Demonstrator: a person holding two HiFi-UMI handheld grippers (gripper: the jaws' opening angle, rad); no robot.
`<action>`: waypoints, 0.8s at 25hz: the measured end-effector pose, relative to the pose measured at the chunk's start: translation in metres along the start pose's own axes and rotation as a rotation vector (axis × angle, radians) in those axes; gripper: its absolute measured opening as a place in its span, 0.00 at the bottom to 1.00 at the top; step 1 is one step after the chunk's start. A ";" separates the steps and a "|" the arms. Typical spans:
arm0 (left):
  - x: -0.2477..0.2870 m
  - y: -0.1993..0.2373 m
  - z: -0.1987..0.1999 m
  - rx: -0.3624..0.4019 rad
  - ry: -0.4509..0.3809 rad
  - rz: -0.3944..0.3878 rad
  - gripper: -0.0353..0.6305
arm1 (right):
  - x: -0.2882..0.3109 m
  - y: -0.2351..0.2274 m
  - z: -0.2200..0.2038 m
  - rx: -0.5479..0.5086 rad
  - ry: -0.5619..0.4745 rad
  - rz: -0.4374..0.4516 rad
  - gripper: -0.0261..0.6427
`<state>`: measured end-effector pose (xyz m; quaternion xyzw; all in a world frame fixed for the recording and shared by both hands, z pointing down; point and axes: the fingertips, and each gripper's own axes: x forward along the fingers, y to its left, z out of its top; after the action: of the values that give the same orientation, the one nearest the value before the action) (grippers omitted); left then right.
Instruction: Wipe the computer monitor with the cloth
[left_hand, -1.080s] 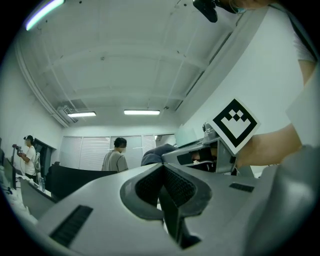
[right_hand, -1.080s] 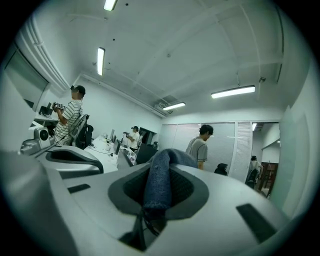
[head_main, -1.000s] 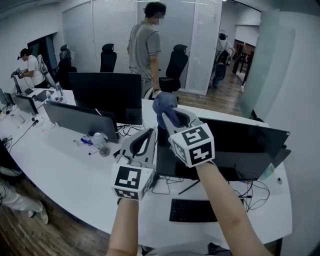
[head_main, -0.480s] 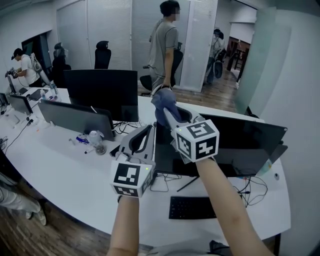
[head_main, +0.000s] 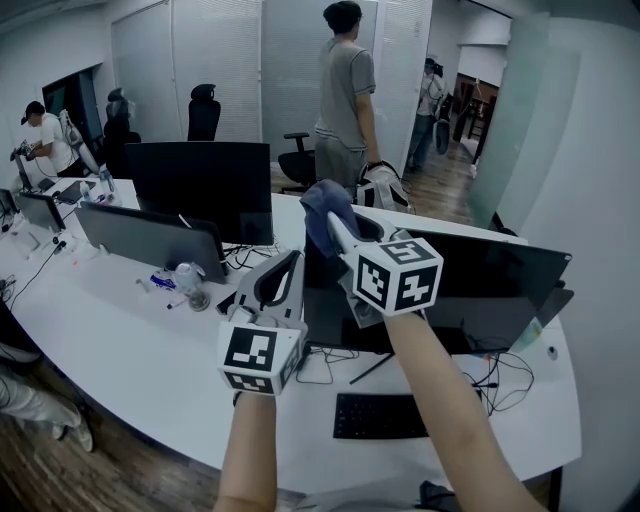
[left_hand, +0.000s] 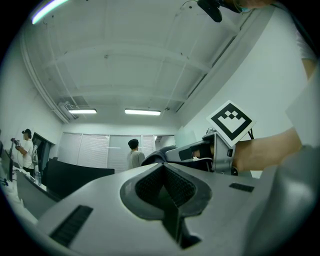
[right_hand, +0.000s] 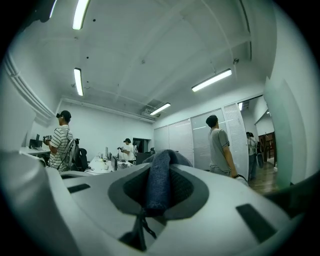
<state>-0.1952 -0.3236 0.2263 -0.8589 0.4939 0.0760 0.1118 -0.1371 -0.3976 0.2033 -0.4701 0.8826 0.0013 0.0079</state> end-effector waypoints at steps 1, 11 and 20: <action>0.001 -0.001 0.000 0.003 0.000 -0.001 0.06 | -0.001 -0.001 -0.001 -0.002 0.002 -0.004 0.14; 0.007 -0.019 0.005 0.020 0.002 0.006 0.06 | -0.014 -0.019 -0.006 0.010 0.015 -0.019 0.14; 0.010 -0.032 0.003 0.033 0.020 0.026 0.06 | -0.022 -0.028 -0.008 0.010 0.020 -0.008 0.14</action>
<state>-0.1625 -0.3155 0.2245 -0.8513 0.5072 0.0606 0.1199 -0.1018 -0.3946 0.2115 -0.4735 0.8808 -0.0078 0.0012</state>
